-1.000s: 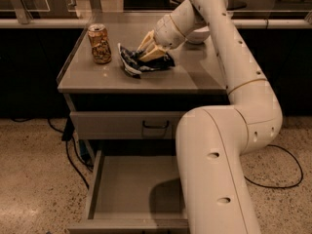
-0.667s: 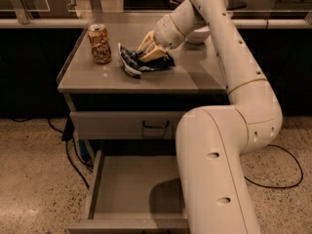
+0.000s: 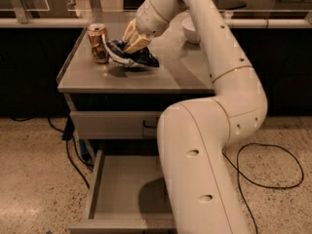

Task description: Place blue chip bag into middle drawer

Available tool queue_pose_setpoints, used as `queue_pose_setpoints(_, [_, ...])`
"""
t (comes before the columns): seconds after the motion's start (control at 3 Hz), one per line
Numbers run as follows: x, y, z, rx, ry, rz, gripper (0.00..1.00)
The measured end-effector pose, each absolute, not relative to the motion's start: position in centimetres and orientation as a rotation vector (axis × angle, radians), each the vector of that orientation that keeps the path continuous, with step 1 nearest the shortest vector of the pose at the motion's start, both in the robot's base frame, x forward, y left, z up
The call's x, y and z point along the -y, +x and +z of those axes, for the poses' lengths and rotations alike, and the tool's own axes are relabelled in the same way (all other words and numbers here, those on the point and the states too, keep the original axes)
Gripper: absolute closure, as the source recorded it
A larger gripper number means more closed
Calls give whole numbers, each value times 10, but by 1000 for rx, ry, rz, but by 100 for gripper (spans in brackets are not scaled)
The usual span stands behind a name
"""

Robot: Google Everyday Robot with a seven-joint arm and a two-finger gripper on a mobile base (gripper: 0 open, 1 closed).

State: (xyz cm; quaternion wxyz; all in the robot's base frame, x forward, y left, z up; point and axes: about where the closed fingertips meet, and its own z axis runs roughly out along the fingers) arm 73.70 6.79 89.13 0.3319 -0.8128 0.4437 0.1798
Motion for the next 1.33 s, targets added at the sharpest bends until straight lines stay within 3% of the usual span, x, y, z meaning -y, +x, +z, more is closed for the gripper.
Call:
queue_pose_setpoints(0.67, [-80,722,936,-1153,-2196,354,100])
queue_pose_setpoints(1.33, [-59,701,991,-1239,-2211,204,100])
